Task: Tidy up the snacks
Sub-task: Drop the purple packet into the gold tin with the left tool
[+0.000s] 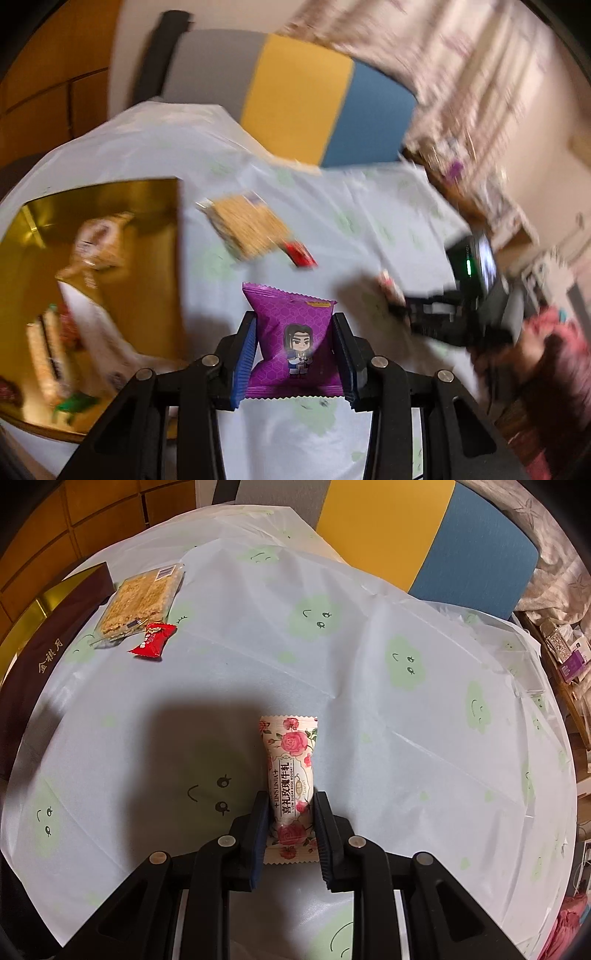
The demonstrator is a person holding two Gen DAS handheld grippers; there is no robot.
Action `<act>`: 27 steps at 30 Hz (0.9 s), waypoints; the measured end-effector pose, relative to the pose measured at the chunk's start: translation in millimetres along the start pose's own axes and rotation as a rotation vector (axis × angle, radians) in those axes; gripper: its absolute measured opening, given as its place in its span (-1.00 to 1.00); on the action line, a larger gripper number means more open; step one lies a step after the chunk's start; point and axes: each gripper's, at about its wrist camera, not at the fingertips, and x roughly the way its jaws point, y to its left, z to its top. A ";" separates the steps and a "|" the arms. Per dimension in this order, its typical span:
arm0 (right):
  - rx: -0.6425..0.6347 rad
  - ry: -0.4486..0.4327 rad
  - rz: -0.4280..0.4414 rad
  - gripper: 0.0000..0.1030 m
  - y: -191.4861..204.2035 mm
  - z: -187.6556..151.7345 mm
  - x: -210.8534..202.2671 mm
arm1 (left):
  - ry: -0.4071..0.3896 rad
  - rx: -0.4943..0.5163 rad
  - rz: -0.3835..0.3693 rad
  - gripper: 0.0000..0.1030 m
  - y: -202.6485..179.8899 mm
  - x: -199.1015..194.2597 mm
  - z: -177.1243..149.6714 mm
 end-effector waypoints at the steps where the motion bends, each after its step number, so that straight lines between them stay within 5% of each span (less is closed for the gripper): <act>1: 0.000 0.000 0.000 -0.54 0.0 0.0 0.1 | -0.012 -0.034 0.005 -0.22 11.1 -5.3 6.8; 13: -0.017 -0.005 -0.008 -0.54 1.0 -0.3 -0.1 | 0.015 -0.319 0.067 -0.20 107.7 14.1 39.5; 21: -0.017 -0.006 -0.004 -0.53 0.3 -0.3 -0.1 | 0.071 -0.385 0.090 -0.17 135.5 44.5 36.3; 27: -0.015 -0.006 -0.004 -0.53 1.0 -0.3 -0.2 | 0.041 -0.360 0.118 -0.15 135.1 34.8 32.4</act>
